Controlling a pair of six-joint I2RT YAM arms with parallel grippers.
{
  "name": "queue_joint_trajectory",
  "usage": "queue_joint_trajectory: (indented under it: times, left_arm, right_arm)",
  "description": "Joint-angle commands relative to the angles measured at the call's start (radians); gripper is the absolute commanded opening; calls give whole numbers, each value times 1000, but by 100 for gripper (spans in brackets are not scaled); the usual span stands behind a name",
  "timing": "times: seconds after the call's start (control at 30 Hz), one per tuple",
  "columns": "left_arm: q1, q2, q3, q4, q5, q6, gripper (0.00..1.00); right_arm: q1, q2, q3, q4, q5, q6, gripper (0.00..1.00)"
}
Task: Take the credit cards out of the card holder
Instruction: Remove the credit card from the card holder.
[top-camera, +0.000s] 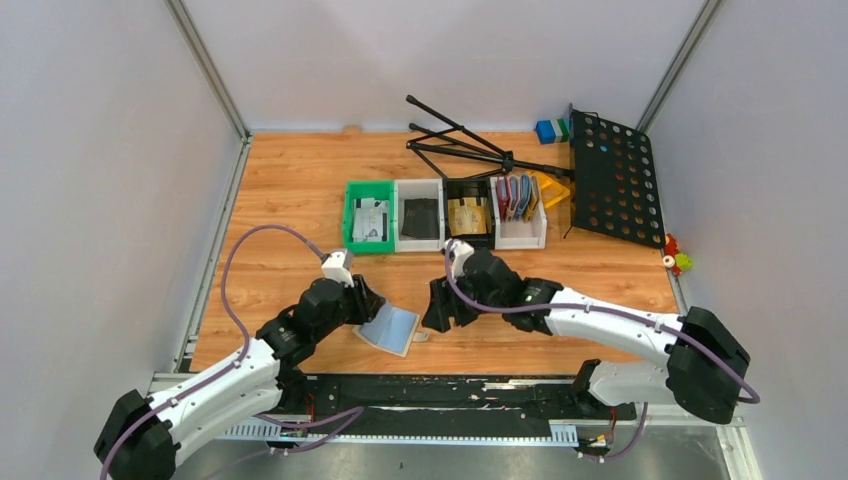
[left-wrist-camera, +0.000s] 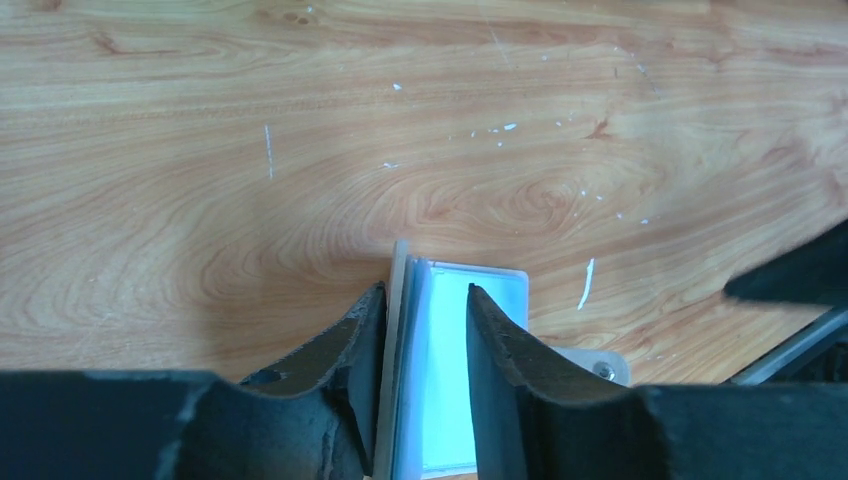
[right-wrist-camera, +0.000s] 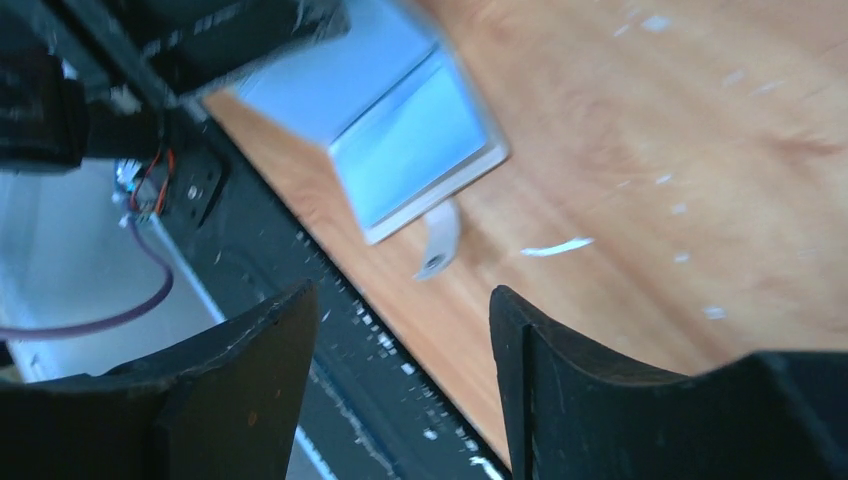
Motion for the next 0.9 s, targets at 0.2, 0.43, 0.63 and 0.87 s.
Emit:
queue_joint_trajectory:
  times: [0.2, 0.43, 0.63, 0.87]
  left_arm:
    - [-6, -10, 132, -132, 161, 2, 43]
    - [-6, 55, 212, -297, 225, 76, 42]
    - [-4, 87, 236, -347, 215, 111, 45]
    - [-5, 135, 248, -364, 210, 122, 51]
  right_arm:
    - [176, 97, 3, 211, 103, 200, 48]
    - [193, 210, 16, 315, 59, 235, 35]
    - [193, 357, 90, 324, 41, 223, 30]
    - [190, 320, 46, 315, 87, 246, 44]
